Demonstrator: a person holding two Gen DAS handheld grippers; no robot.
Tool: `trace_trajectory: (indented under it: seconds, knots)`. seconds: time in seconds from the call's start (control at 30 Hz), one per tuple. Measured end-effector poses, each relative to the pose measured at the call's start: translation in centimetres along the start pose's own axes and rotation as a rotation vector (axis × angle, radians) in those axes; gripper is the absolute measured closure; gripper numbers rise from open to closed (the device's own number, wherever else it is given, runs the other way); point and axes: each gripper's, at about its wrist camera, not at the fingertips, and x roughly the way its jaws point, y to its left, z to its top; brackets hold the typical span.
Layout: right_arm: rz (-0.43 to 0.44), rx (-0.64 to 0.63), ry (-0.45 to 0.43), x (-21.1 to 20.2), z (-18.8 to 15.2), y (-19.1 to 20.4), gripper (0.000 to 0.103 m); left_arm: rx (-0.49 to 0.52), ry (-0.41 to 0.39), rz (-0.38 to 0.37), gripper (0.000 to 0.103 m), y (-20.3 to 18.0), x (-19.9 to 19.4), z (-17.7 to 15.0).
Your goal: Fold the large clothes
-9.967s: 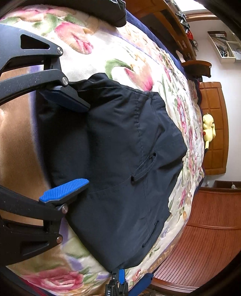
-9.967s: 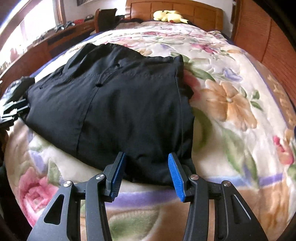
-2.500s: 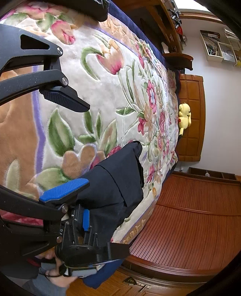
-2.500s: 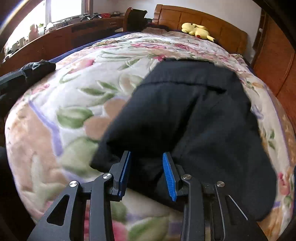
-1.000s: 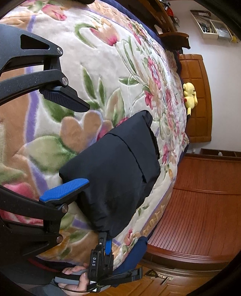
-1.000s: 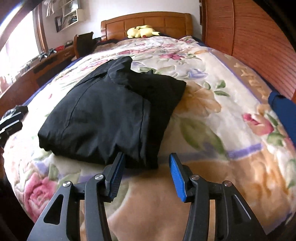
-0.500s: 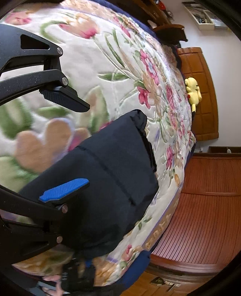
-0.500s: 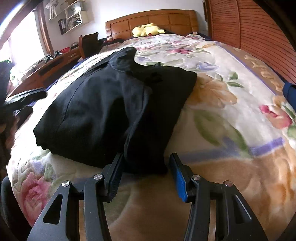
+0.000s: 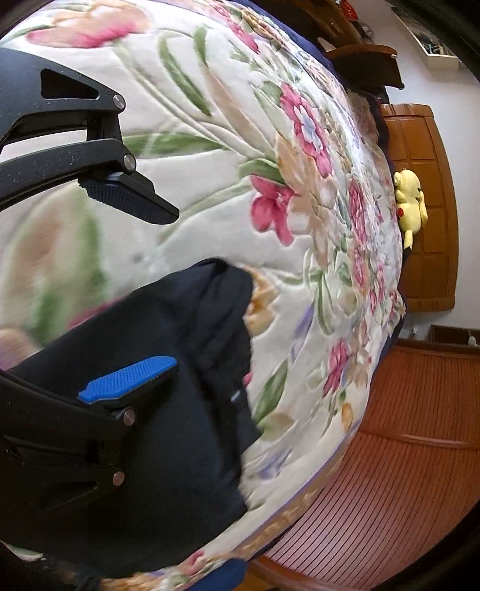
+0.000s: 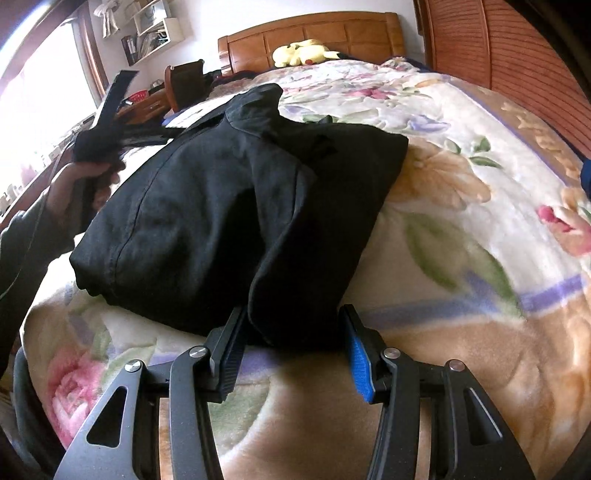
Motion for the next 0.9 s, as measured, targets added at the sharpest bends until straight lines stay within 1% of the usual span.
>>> trace_trajectory:
  seconds: [0.07,0.17,0.2,0.33,0.47,0.53,0.6,0.63,0.7,0.77,0.8,0.87,0.9]
  knots:
    - [0.001,0.0,0.003,0.2,0.1,0.1,0.051,-0.009,0.006,-0.002,0.028,0.5,1.2,0.8]
    - [-0.011,-0.017,0.006,0.3,0.3,0.5,0.051,-0.019,0.047,-0.041,0.028,0.8,3.0,1.3]
    - [-0.013,-0.021,0.006,0.4,0.4,0.6,0.051,-0.014,0.059,-0.043,0.028,0.7,3.4,1.4]
    - [-0.005,-0.018,0.01,0.7,0.7,0.7,0.051,0.024,0.061,-0.018,0.026,0.1,4.3,1.3]
    - [0.02,-0.001,0.015,1.0,0.9,0.4,0.051,-0.02,0.079,-0.043,0.026,0.5,5.2,1.1]
    - [0.024,0.0,0.015,1.0,0.9,0.3,0.051,-0.027,0.083,-0.05,0.026,0.6,5.4,0.9]
    - [0.023,-0.006,0.016,1.0,0.9,0.4,0.054,-0.028,0.084,-0.051,0.026,0.5,5.4,0.8]
    - [0.025,-0.01,0.02,1.1,0.9,0.5,0.059,-0.028,0.085,-0.05,0.026,0.5,5.4,0.8]
    - [0.035,-0.02,0.027,1.2,0.9,0.7,0.064,-0.024,0.088,-0.063,0.032,0.5,5.5,0.8]
    - [0.056,-0.022,0.023,1.2,0.9,0.6,0.076,-0.028,0.103,-0.113,0.056,0.3,5.5,0.8]
    - [0.063,-0.024,0.015,1.1,1.0,0.6,0.078,-0.026,0.109,-0.12,0.059,0.1,5.5,0.9]
    - [0.071,-0.022,-0.005,0.7,0.9,0.6,0.084,0.006,0.113,-0.092,0.074,-0.7,5.1,1.0]
    - [0.071,-0.023,-0.018,0.5,0.9,0.6,0.085,0.019,0.117,-0.077,0.078,-1.0,4.9,1.0]
